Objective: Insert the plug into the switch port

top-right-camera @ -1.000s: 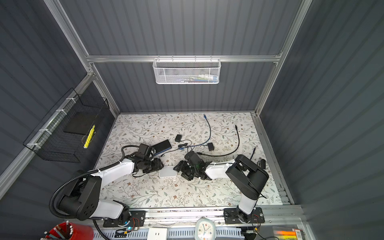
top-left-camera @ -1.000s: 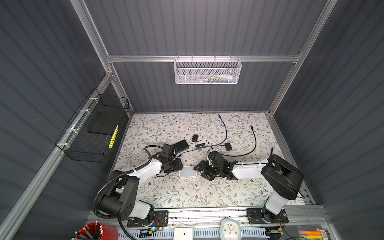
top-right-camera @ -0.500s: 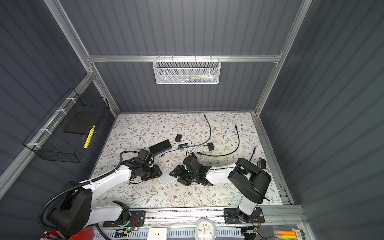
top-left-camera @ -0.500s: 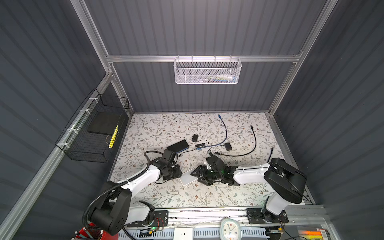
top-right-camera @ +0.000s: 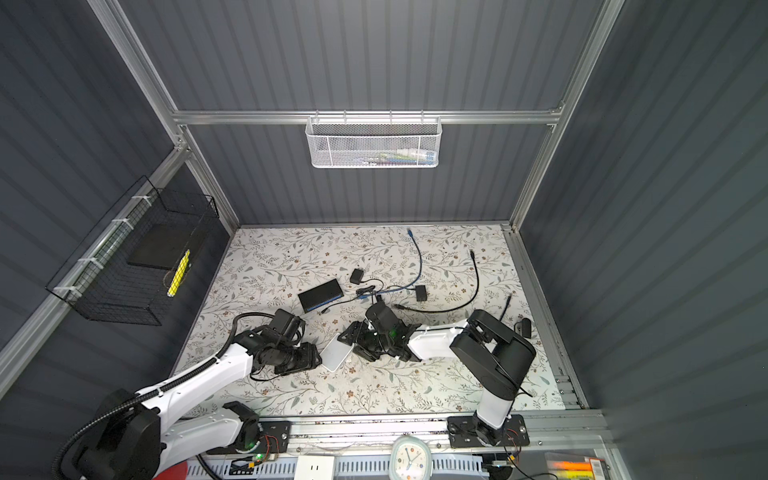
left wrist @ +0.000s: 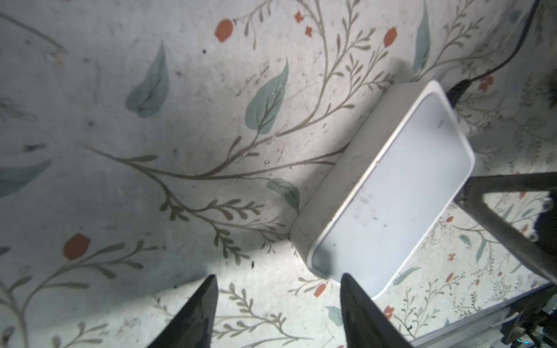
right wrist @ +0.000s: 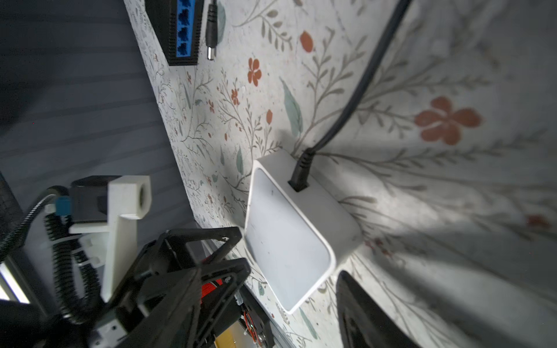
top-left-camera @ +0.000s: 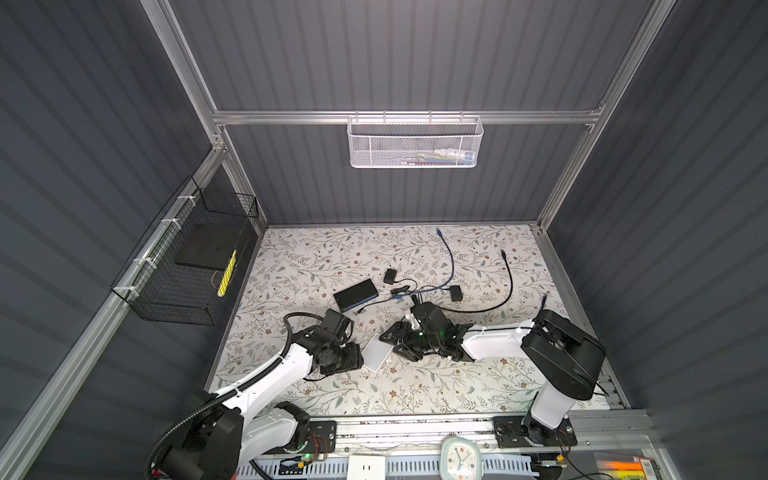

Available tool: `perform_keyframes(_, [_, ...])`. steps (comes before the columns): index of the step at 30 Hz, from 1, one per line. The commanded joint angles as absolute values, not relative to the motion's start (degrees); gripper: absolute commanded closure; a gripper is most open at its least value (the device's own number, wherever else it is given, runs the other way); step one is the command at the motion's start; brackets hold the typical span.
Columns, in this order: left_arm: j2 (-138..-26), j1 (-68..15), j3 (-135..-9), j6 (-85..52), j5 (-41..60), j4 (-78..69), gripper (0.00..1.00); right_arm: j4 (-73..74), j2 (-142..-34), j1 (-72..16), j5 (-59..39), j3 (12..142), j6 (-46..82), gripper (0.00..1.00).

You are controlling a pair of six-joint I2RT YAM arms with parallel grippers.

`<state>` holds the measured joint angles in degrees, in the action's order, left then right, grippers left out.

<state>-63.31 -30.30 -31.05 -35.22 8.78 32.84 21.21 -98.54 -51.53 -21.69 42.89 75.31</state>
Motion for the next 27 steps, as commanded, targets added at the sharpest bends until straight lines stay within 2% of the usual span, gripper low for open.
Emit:
perform_keyframes(1, [-59.6, -30.6, -34.1, -34.8, 8.1, 35.3, 0.30, 15.7, -95.9, -51.4, -20.0, 42.1, 71.4, 0.28])
perform_keyframes(13, [-67.2, -36.6, -39.3, -30.0, 6.2, 31.4, 0.28, 8.0, -87.8, -48.7, -15.3, 36.9, 65.5, 0.28])
perform_keyframes(21, [-74.9, -39.2, -41.4, -28.2, 4.6, 29.8, 0.29, 8.6, -89.1, -48.4, -17.7, 37.5, 64.8, 0.28])
perform_keyframes(26, [-75.8, -41.7, -41.4, -27.2, 2.7, 30.4, 0.26, 11.8, -90.8, -48.4, -18.6, 37.6, 65.9, 0.28])
perform_keyframes(27, [-76.2, -42.1, -41.5, -26.8, 2.0, 30.9, 0.22, 12.3, -91.3, -48.4, -20.8, 37.7, 66.0, 0.28])
